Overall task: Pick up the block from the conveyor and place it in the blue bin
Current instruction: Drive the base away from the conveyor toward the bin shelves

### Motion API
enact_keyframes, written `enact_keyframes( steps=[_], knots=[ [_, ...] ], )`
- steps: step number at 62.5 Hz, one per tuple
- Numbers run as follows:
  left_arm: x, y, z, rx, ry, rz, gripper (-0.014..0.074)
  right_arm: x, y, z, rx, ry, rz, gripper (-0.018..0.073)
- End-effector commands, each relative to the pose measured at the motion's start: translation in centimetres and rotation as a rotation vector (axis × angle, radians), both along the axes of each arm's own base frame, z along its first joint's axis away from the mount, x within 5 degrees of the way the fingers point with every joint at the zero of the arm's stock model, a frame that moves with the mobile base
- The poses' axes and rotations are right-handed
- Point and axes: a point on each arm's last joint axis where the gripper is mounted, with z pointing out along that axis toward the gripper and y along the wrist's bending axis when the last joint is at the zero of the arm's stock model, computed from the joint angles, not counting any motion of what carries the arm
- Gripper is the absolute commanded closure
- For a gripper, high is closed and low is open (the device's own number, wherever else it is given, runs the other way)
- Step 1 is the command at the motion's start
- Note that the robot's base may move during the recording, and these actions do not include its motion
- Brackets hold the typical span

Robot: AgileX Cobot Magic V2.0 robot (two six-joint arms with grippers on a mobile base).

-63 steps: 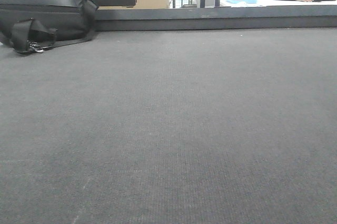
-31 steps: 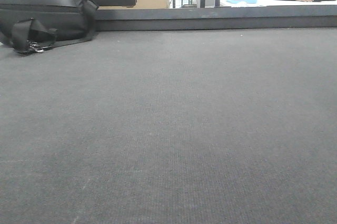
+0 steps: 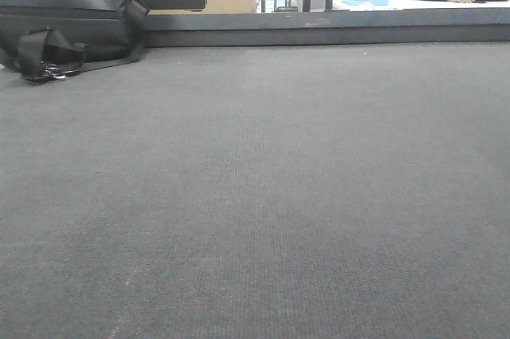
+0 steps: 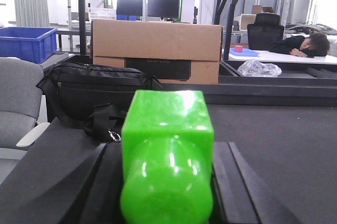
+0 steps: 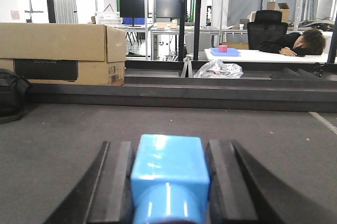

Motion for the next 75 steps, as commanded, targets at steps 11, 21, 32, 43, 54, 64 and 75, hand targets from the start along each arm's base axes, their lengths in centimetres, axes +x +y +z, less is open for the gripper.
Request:
enact_keyframes(
  steps=[11,21,32,43,54,64,75],
  knots=[
    [-0.12,-0.03,0.18,-0.007,-0.026,-0.008,0.0708,-0.12,-0.07,0.23,-0.012,-0.033,-0.010,0.0715],
    [-0.12,-0.03,0.18,-0.007,-0.026,-0.008,0.0708,-0.12,-0.07,0.23,-0.012,-0.033,-0.010,0.0715],
    [-0.12,-0.03,0.18,-0.007,-0.026,-0.008,0.0708,-0.12,-0.07,0.23,-0.012,-0.033,-0.010,0.0715],
    [-0.12,-0.03,0.18,-0.007,-0.026,-0.008,0.0708,-0.17,-0.08,0.24,-0.012,-0.034,-0.010,0.0715],
    [-0.12,-0.03,0.18,-0.007,-0.026,-0.008,0.0708,-0.21,-0.08,0.26,-0.012,-0.038,-0.010,0.0715],
    [-0.12,-0.03,0.18,-0.007,-0.026,-0.008,0.0708,-0.21,-0.08,0.26,-0.012,-0.038,-0.010,0.0715],
    [-0.12,-0.03,0.18,-0.007,-0.026,-0.008,0.0708,-0.21,-0.08,0.26,-0.012,-0.038,-0.010,0.0715]
  ],
)
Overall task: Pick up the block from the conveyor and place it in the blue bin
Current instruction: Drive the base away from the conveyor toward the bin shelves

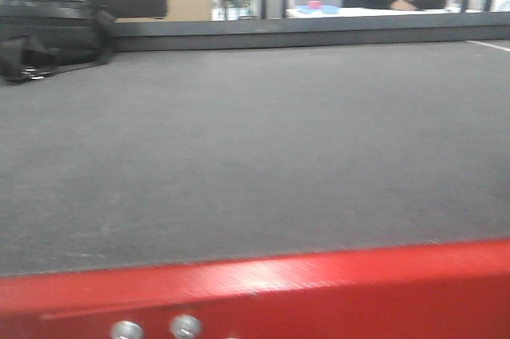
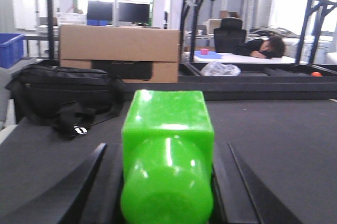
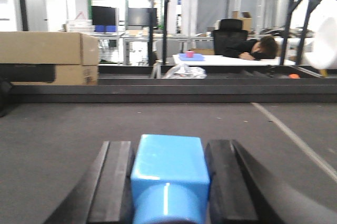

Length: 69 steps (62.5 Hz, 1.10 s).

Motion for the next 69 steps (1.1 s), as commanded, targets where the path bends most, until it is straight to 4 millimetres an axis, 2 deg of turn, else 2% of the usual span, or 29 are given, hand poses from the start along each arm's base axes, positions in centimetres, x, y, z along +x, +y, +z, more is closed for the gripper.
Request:
enact_keyframes(
  steps=[1,69],
  knots=[
    [-0.14,-0.03,0.21,-0.007,-0.026,-0.007,0.0708,-0.08,-0.07,0.23,-0.013,-0.030,-0.010,0.0715],
    [-0.14,-0.03,0.21,-0.007,-0.026,-0.007,0.0708,-0.08,-0.07,0.23,-0.013,-0.030,-0.010,0.0715]
  ],
)
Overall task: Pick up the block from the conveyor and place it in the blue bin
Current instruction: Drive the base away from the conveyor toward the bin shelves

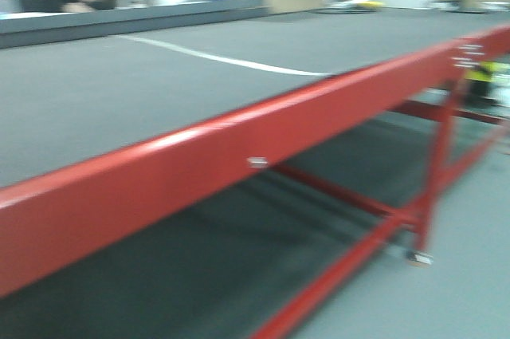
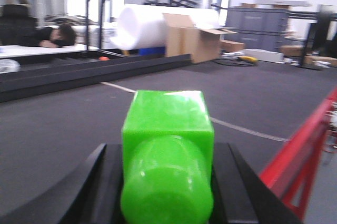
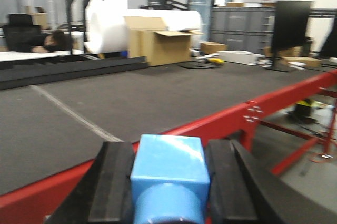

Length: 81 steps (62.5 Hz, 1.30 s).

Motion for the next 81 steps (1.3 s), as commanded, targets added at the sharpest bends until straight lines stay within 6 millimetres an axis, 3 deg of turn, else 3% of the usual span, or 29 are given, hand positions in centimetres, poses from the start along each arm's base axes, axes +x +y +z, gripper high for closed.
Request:
enact_keyframes(
  steps=[1,81],
  knots=[
    [-0.14,-0.03,0.21,-0.007,-0.026,-0.007,0.0708,-0.08,-0.07,0.23,-0.011,-0.030,-0.009,0.0715],
    [-0.14,-0.03,0.21,-0.007,-0.026,-0.007,0.0708,-0.08,-0.07,0.23,-0.011,-0.030,-0.009,0.0715]
  ],
)
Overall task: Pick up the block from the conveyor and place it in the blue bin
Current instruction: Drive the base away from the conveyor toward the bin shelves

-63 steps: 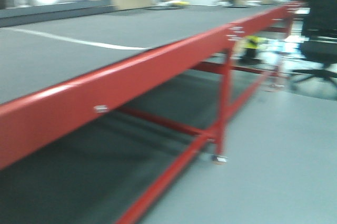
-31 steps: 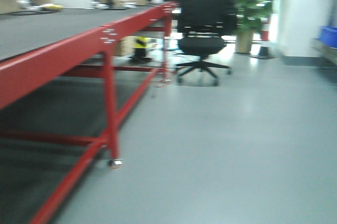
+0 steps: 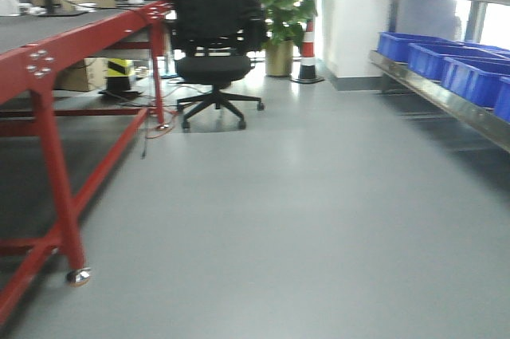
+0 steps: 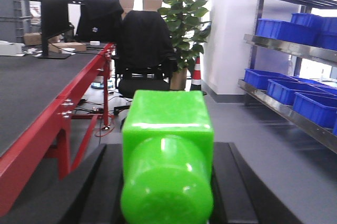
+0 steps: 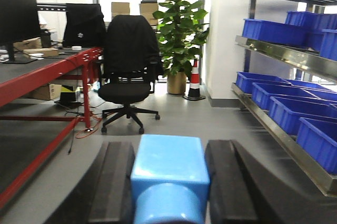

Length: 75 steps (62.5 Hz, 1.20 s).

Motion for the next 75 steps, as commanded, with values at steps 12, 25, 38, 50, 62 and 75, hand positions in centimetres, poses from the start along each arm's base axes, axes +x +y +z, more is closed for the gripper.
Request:
enact_keyframes(
  steps=[12,25,38,50,62,75],
  knots=[
    [-0.14,-0.03,0.21,-0.007,-0.026,-0.007,0.0708,-0.08,-0.06,0.22,-0.011,-0.028,-0.009,0.0715],
    [-0.14,-0.03,0.21,-0.007,-0.026,-0.007,0.0708,-0.08,-0.06,0.22,-0.011,-0.028,-0.009,0.0715],
    [-0.14,-0.03,0.21,-0.007,-0.026,-0.007,0.0708,-0.08,-0.06,0.22,-0.011,-0.028,-0.009,0.0715],
    [-0.14,-0.03,0.21,-0.007,-0.026,-0.007,0.0708,-0.08,-0.06,0.22,-0.011,-0.028,-0.009,0.0715],
    [-0.14,-0.03,0.21,-0.007,-0.026,-0.007,0.0708,-0.08,-0.06,0.22,-0.011,-0.028,-0.009,0.0715],
    [-0.14,-0.03,0.21,-0.007,-0.026,-0.007,0.0708,-0.08,-0.06,0.22,-0.011,-0.028,-0.009,0.0715]
  ],
)
